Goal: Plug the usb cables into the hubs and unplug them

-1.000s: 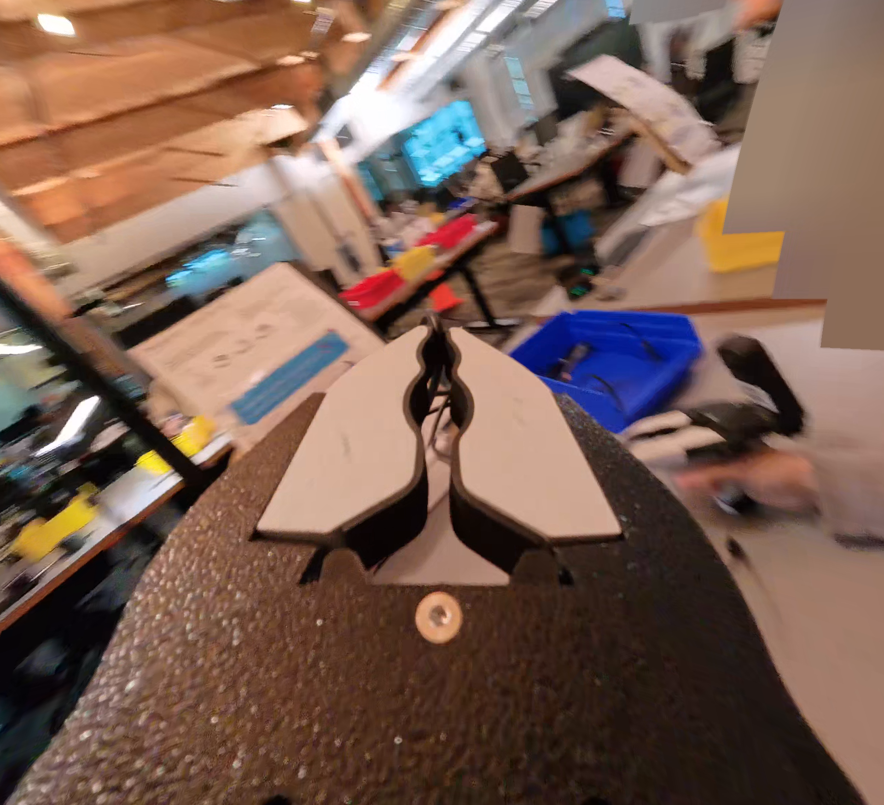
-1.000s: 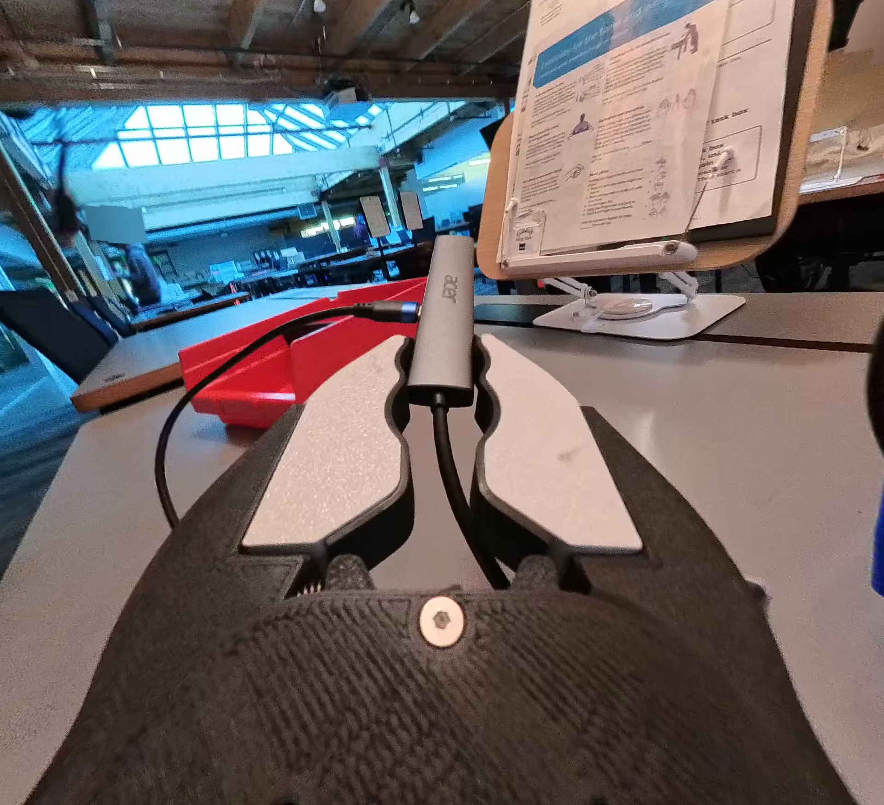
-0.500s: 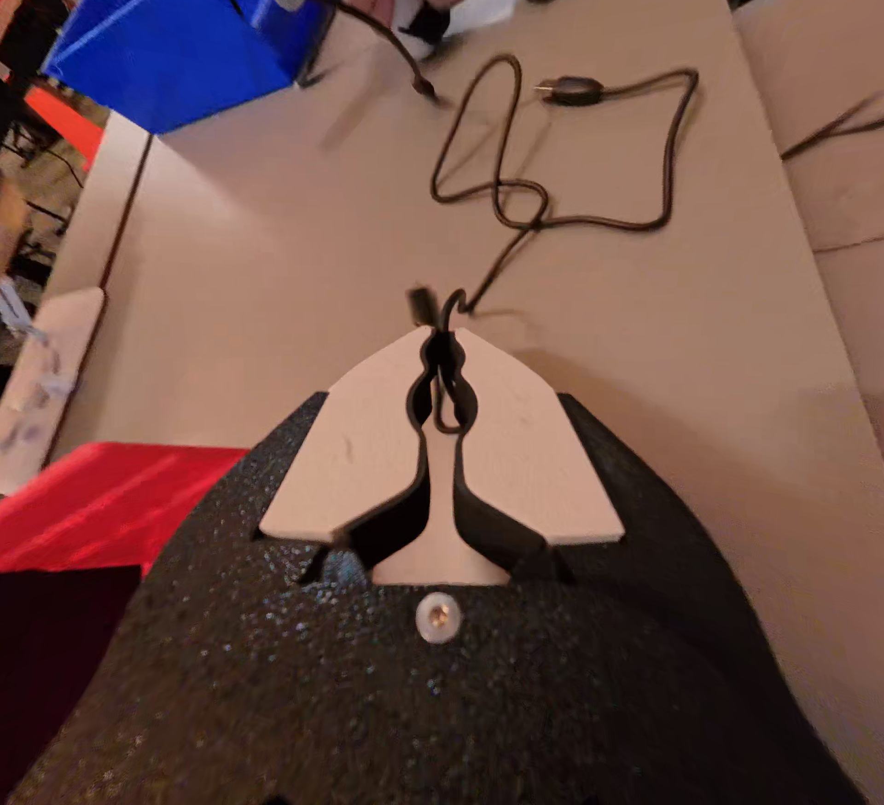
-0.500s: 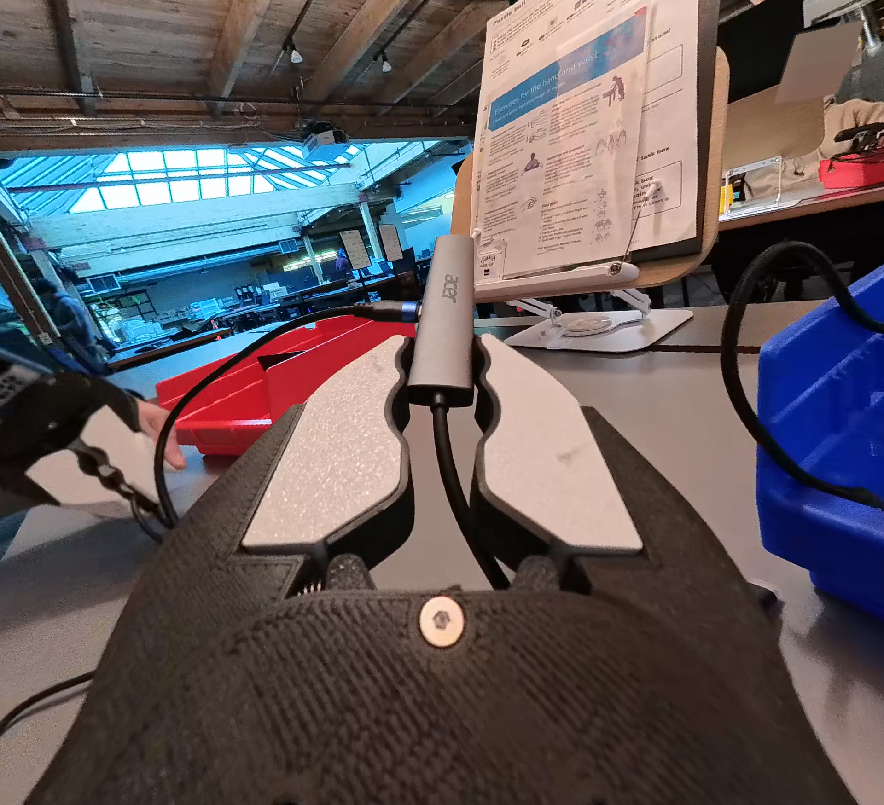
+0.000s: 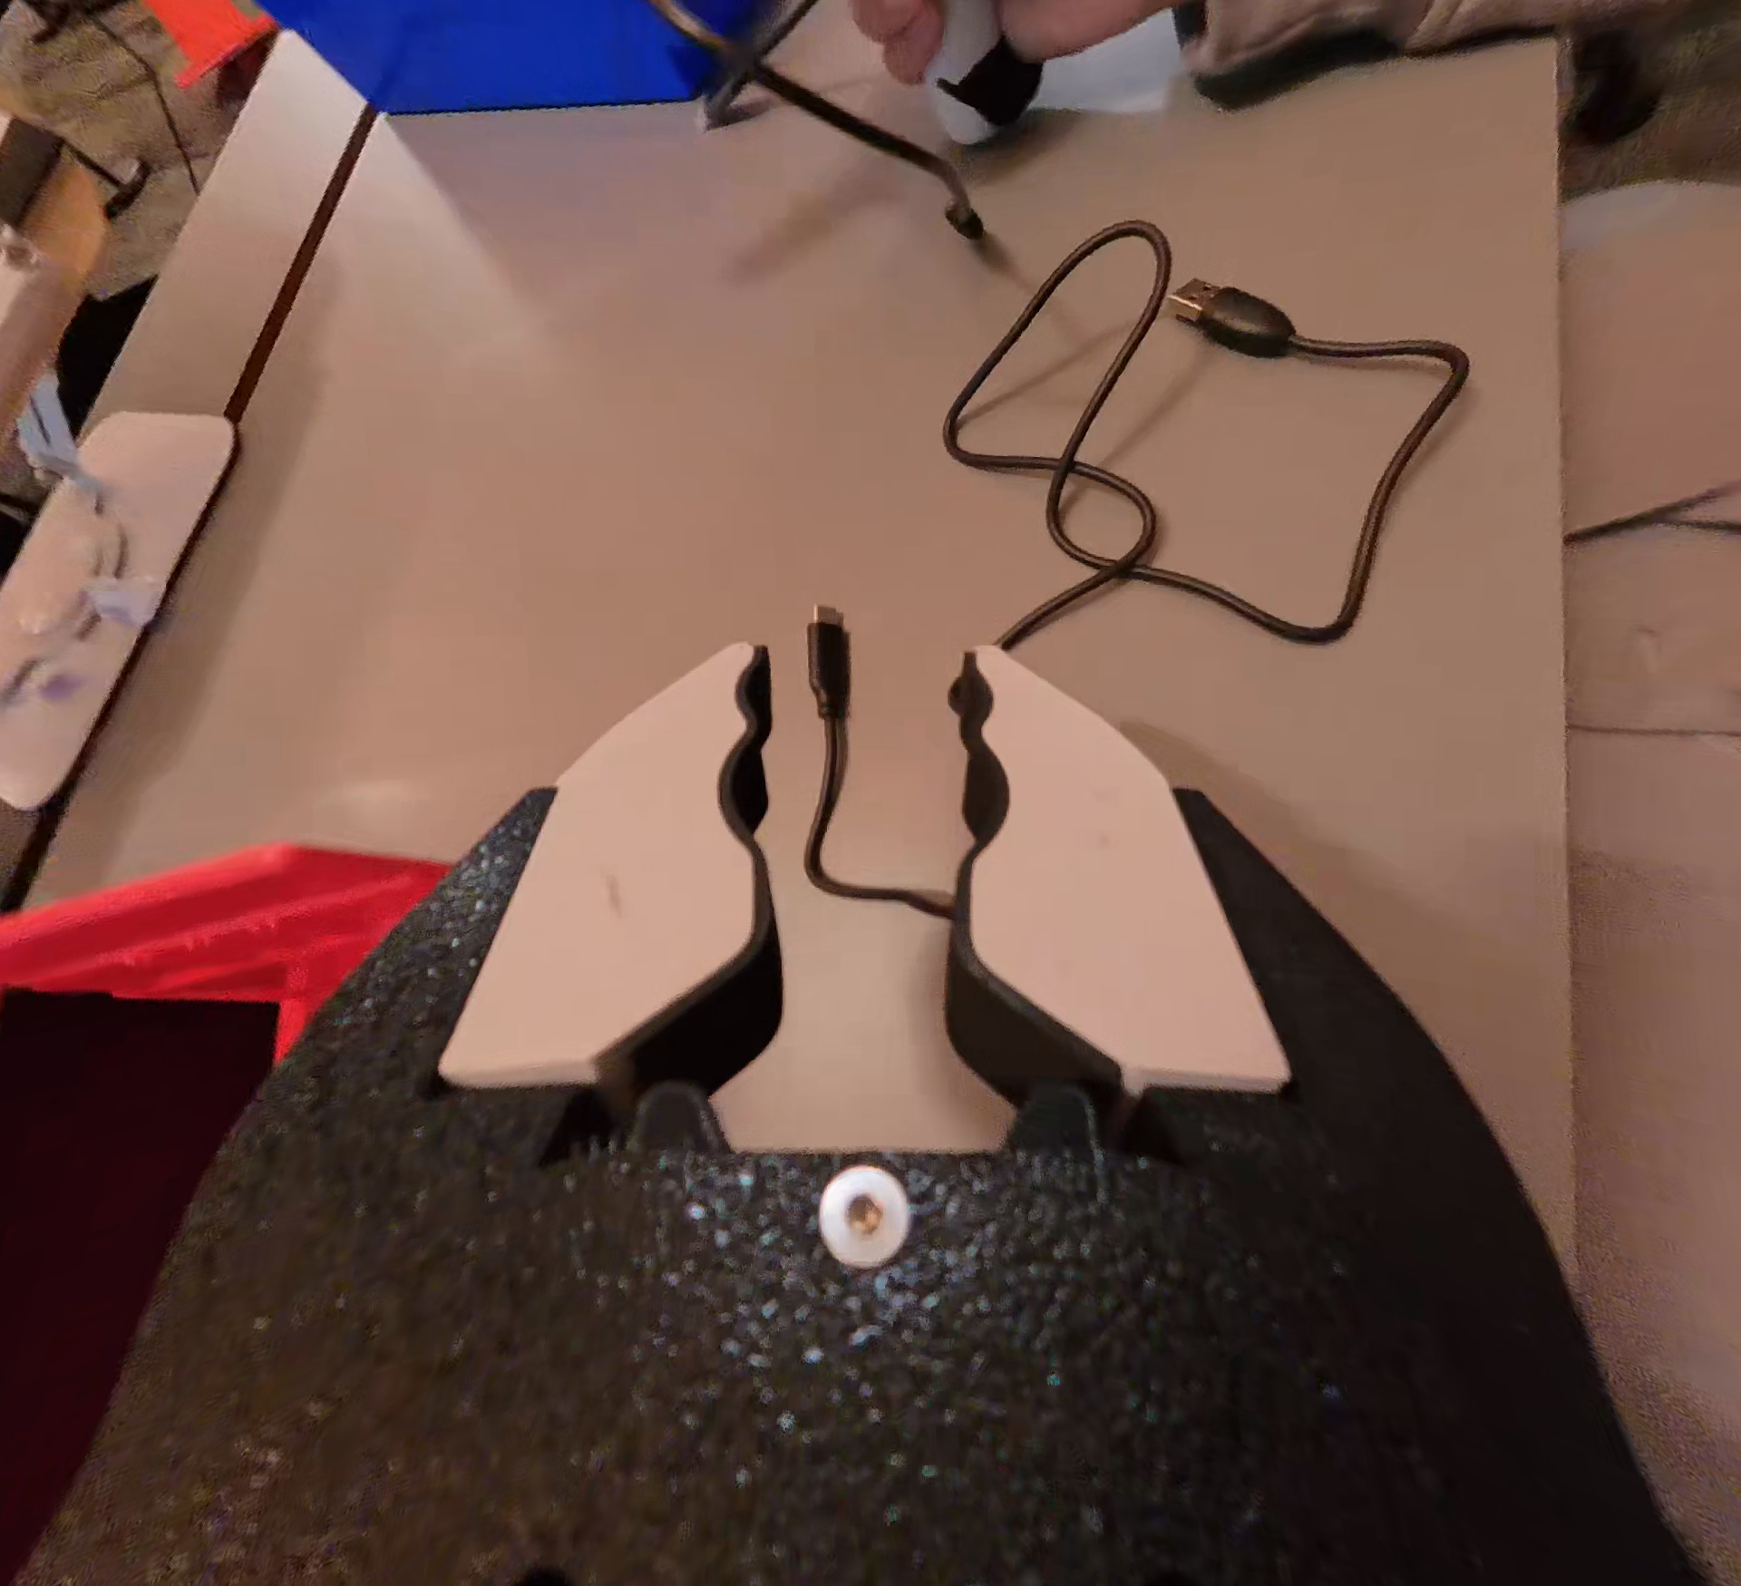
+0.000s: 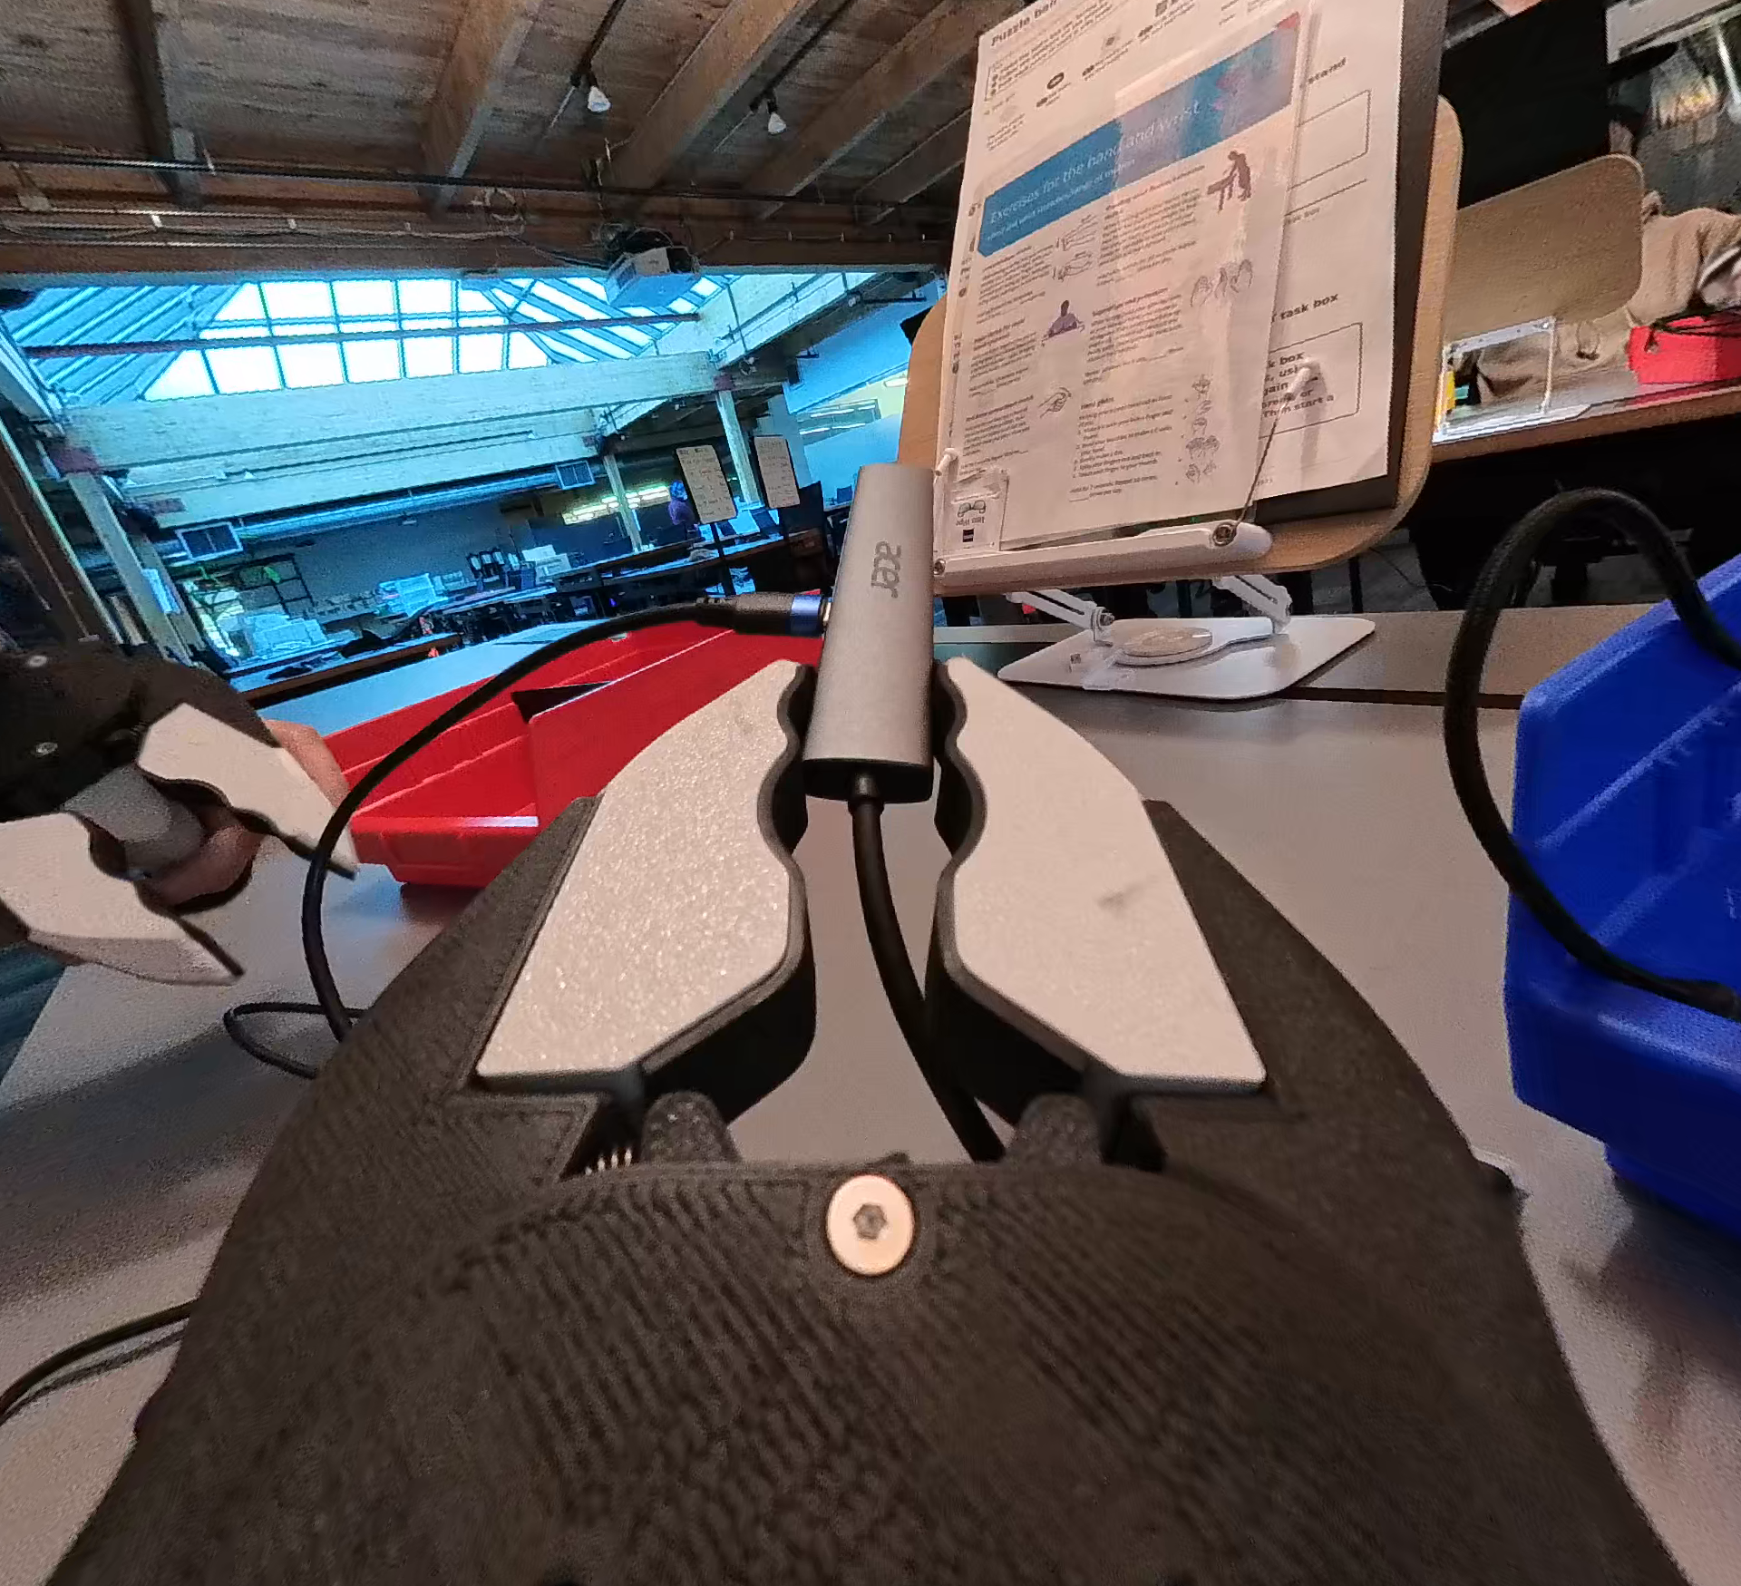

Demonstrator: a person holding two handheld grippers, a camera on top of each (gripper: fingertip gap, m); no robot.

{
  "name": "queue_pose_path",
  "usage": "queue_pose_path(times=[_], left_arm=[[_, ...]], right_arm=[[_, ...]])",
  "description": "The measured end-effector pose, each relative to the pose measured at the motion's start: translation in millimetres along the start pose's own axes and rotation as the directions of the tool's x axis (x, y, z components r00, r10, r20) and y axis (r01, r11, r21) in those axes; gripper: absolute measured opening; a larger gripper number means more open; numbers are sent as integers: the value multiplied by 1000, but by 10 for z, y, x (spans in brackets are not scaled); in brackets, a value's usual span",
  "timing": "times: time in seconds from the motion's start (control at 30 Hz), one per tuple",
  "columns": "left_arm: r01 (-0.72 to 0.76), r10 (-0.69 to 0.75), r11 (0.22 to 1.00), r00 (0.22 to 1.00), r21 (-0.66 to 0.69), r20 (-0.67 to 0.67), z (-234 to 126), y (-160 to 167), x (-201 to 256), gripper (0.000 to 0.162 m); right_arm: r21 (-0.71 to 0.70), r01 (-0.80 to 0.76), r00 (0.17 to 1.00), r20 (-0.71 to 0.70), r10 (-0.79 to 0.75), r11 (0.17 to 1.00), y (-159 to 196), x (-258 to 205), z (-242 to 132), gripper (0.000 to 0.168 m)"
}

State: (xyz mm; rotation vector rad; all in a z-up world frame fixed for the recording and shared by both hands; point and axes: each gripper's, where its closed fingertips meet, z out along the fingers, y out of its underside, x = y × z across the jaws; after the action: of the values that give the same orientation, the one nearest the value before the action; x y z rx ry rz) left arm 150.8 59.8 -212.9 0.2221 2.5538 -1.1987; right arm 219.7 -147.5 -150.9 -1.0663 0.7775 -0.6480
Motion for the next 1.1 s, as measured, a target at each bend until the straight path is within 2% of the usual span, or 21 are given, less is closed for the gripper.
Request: queue_pose_path(times=[0.07,0.13,0.2,0.3,0.43,0.53,0.6,0.67,0.73,0.8,0.93,1.1], left_arm=[[-28,30,996,999,-80,26,127,33,-47,32],[-27,34,977,999,-213,29,287,257,-95,29],[37,-30,956,999,-292,28,414,460,-137,26],[183,-198,934,980,-308,-17,530,561,-114,21],[252,-296,914,950,-318,-98,583,551,-11,11],[298,-330,900,943,-319,-50,626,536,-47,6],[406,-426,863,905,-301,-1,665,520,-84,6],[583,-597,782,802,-221,4,698,420,-118,5],[768,-774,633,628,-98,-77,681,204,-184,5],[869,-857,494,486,-9,-171,612,-4,-274,5],[934,-880,355,345,31,-326,485,-369,-296,5],[973,-856,231,195,-16,-479,418,-666,-318,5]], right_arm=[[4,-3,1000,0,3,1000,-5,3,-6,24],[4,-6,1000,1,6,1000,-5,5,-6,24],[2,-6,1000,4,6,1000,-2,1,-4,24],[2,-1,1000,7,1,1000,-3,-8,-6,24],[-3,1,1000,16,-1,1000,4,-21,1,24],[-16,21,1000,20,-20,1000,22,-44,18,24],[-36,55,998,27,-54,998,50,-85,39,24],[-60,99,995,40,-96,993,88,-140,64,24],[-81,139,989,65,-134,987,127,-205,82,24],[-89,166,982,104,-157,982,152,-275,88,24],[-77,189,966,195,-171,979,167,-402,76,24],[-98,237,940,275,-203,967,236,-534,74,24]])
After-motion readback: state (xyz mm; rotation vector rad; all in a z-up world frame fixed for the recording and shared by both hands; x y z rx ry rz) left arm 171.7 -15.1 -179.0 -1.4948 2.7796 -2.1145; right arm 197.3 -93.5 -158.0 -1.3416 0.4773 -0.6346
